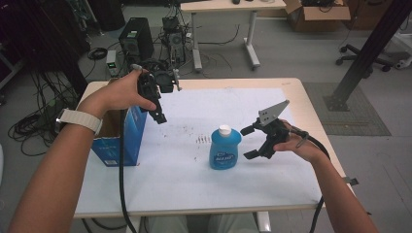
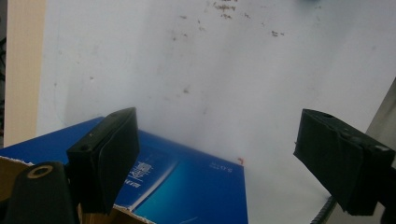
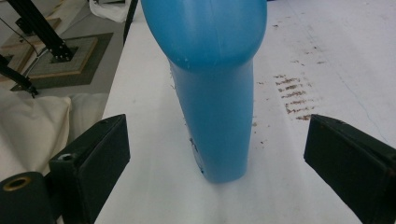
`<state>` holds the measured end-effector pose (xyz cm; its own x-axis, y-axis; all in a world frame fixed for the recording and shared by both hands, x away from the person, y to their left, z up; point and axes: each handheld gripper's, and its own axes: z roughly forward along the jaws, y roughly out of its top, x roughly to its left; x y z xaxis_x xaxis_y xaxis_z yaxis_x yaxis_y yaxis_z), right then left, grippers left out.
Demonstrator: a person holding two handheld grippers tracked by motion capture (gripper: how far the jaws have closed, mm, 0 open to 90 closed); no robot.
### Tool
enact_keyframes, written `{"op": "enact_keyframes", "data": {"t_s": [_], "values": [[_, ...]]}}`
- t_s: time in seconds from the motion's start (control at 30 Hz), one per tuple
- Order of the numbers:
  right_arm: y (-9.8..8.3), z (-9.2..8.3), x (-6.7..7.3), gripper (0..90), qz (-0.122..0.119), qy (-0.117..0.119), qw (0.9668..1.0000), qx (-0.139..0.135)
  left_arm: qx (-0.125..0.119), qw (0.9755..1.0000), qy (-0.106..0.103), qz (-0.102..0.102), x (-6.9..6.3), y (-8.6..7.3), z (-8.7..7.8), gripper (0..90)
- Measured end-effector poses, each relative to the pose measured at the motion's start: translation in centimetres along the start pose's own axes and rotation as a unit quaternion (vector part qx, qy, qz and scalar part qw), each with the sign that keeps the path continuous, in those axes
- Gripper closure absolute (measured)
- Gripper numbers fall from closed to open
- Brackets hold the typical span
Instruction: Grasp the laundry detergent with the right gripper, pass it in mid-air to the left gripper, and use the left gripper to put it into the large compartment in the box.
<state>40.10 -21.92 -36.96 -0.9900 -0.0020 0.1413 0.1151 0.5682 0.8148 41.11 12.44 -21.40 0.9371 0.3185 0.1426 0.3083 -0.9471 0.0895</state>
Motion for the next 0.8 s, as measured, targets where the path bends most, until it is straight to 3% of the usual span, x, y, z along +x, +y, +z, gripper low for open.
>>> {"op": "enact_keyframes", "data": {"t_s": [0.8], "values": [[-0.2,1.6,-0.6,7.1,-0.003,0.007,0.9999,-0.010,0.004,1.0000,-0.001,-0.002,0.2,0.1,0.1,14.4]]}}
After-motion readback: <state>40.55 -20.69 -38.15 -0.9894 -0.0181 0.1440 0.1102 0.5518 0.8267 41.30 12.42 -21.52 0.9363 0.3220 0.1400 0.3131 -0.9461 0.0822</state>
